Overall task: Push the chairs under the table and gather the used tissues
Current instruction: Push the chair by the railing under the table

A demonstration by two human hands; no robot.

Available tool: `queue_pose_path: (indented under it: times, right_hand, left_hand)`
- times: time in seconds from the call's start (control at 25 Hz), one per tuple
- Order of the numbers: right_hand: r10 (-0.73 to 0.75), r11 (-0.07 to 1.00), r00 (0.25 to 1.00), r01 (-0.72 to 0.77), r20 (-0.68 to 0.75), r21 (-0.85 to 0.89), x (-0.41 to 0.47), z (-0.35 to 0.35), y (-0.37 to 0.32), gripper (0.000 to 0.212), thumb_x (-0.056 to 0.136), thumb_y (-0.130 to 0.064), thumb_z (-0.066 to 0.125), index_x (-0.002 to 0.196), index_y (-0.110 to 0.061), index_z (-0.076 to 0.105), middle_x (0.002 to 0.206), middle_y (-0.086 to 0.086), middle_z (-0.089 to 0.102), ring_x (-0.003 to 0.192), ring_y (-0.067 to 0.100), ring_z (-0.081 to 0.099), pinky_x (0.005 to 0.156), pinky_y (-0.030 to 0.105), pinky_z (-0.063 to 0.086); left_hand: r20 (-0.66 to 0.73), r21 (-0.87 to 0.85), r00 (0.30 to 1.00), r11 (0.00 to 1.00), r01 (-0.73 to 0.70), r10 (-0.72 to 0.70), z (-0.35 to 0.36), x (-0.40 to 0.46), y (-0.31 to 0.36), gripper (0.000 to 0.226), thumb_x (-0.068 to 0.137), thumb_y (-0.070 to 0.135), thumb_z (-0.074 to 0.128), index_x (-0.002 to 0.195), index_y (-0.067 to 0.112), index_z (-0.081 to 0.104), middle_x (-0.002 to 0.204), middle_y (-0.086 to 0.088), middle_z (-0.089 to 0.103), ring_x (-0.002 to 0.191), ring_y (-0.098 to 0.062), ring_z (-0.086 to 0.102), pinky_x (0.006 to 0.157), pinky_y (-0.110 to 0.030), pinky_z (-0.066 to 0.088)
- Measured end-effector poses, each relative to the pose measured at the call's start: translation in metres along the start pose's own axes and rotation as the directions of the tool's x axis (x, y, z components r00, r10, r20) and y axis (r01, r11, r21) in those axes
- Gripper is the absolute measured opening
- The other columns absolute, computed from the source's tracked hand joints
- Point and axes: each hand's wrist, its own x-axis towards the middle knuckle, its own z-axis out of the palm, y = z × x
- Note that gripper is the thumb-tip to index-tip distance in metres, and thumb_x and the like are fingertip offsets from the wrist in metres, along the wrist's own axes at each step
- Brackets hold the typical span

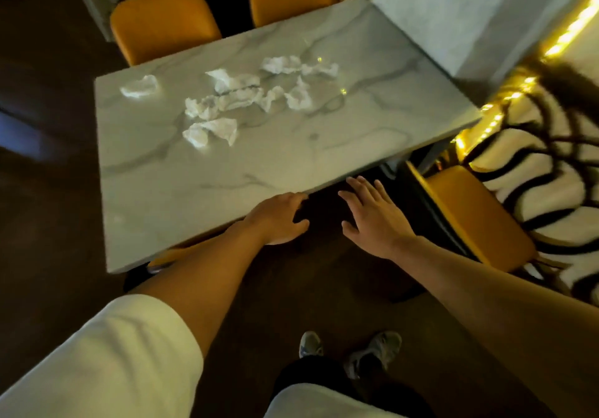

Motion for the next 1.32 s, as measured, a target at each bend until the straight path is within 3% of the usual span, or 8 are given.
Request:
queue_pose_path:
  times: [0.24, 0.44, 0.6, 0.88, 0.96, 1.04, 1.16, 1.32]
  right_hand:
    - [0.396, 0.914, 0.918, -0.395, 0.015, 0.087, -0.093, -0.014, 0.112, 0.081, 0.093, -0.055, 0.056, 0.157, -0.022, 0.018, 0.167, 0.011, 0.013, 0.154, 0.031, 0.007, 0.124, 0.055, 0.009]
    - [0.551, 0.809, 0.826, -0.563, 0.118, 0.166, -0.132, 0.003, 0.150, 0.088, 0.090, -0.064, 0.053, 0.157, -0.024, 0.012, 0.168, 0.011, 0.005, 0.154, 0.035, 0.004, 0.122, 0.060, 0.001]
    - [0.611, 0.726, 0.763, -0.647, 0.213, 0.234, -0.138, 0.016, 0.155, 0.091, 0.088, -0.068, 0.052, 0.157, -0.022, 0.015, 0.163, 0.011, 0.022, 0.149, 0.034, 0.023, 0.121, 0.054, 0.018]
    - [0.674, 0.666, 0.689, -0.723, 0.266, 0.186, -0.132, 0.025, 0.152, 0.077, 0.093, -0.056, 0.059, 0.155, -0.028, 0.024, 0.135, -0.002, 0.057, 0.111, 0.019, 0.060, 0.074, 0.028, 0.039]
    - [0.681, 0.611, 0.671, -0.742, 0.295, 0.277, -0.131, 0.033, 0.154, 0.077, 0.092, -0.056, 0.061, 0.155, -0.029, 0.025, 0.135, -0.002, 0.057, 0.110, 0.020, 0.060, 0.075, 0.030, 0.046]
    - [0.687, 0.586, 0.662, -0.749, 0.301, 0.310, -0.132, 0.038, 0.155, 0.077, 0.092, -0.055, 0.062, 0.155, -0.030, 0.024, 0.129, -0.002, 0.060, 0.107, 0.021, 0.061, 0.079, 0.034, 0.052]
    - [0.693, 0.579, 0.665, -0.743, 0.278, 0.335, -0.135, 0.044, 0.157, 0.075, 0.092, -0.051, 0.064, 0.154, -0.032, 0.025, 0.123, -0.003, 0.062, 0.100, 0.021, 0.062, 0.074, 0.034, 0.052]
    - [0.675, 0.573, 0.680, -0.727, 0.286, 0.378, -0.139, 0.044, 0.158, 0.075, 0.093, -0.048, 0.064, 0.155, -0.032, 0.025, 0.128, -0.001, 0.060, 0.107, 0.023, 0.060, 0.079, 0.034, 0.049]
  left_hand:
    - [0.023, 0.165, 0.986, 0.972, -0.169, 0.167, 0.009, 0.057, 0.120, 0.072, 0.100, 0.042, 0.056, 0.160, 0.021, 0.022, 0.166, -0.005, 0.024, 0.149, -0.026, 0.029, 0.119, -0.038, 0.029]
    - [0.144, 0.493, 0.963, 0.827, -0.269, 0.228, 0.030, 0.109, 0.187, 0.085, 0.099, 0.032, 0.057, 0.163, 0.019, 0.002, 0.170, -0.009, -0.006, 0.156, -0.032, -0.005, 0.125, -0.051, 0.011]
    - [0.246, 0.589, 0.934, 0.724, -0.358, 0.261, 0.038, 0.150, 0.219, 0.095, 0.093, 0.023, 0.064, 0.162, 0.019, -0.002, 0.170, -0.012, -0.009, 0.155, -0.035, -0.012, 0.124, -0.057, 0.002]
    - [0.523, 0.619, 0.807, 0.529, -0.581, 0.274, 0.048, 0.226, 0.237, 0.100, 0.087, 0.020, 0.068, 0.163, 0.027, 0.003, 0.170, -0.007, 0.000, 0.156, -0.033, -0.002, 0.122, -0.062, 0.006]
    - [0.587, 0.594, 0.746, 0.458, -0.661, 0.315, 0.050, 0.242, 0.236, 0.087, 0.082, 0.026, 0.067, 0.158, 0.029, 0.024, 0.164, -0.005, 0.028, 0.150, -0.034, 0.027, 0.117, -0.060, 0.027]
    - [0.624, 0.556, 0.697, 0.426, -0.713, 0.352, 0.051, 0.253, 0.233, 0.065, 0.075, 0.033, 0.063, 0.138, 0.030, 0.048, 0.135, -0.002, 0.060, 0.120, -0.029, 0.059, 0.097, -0.052, 0.050]
    - [0.598, 0.547, 0.696, 0.432, -0.717, 0.398, 0.056, 0.249, 0.229, 0.056, 0.068, 0.036, 0.060, 0.124, 0.031, 0.057, 0.111, 0.001, 0.067, 0.100, -0.023, 0.065, 0.085, -0.046, 0.055]
    - [0.520, 0.554, 0.757, 0.518, -0.651, 0.395, 0.056, 0.232, 0.234, 0.061, 0.071, 0.032, 0.062, 0.132, 0.033, 0.057, 0.128, 0.001, 0.064, 0.121, -0.024, 0.057, 0.106, -0.046, 0.042]
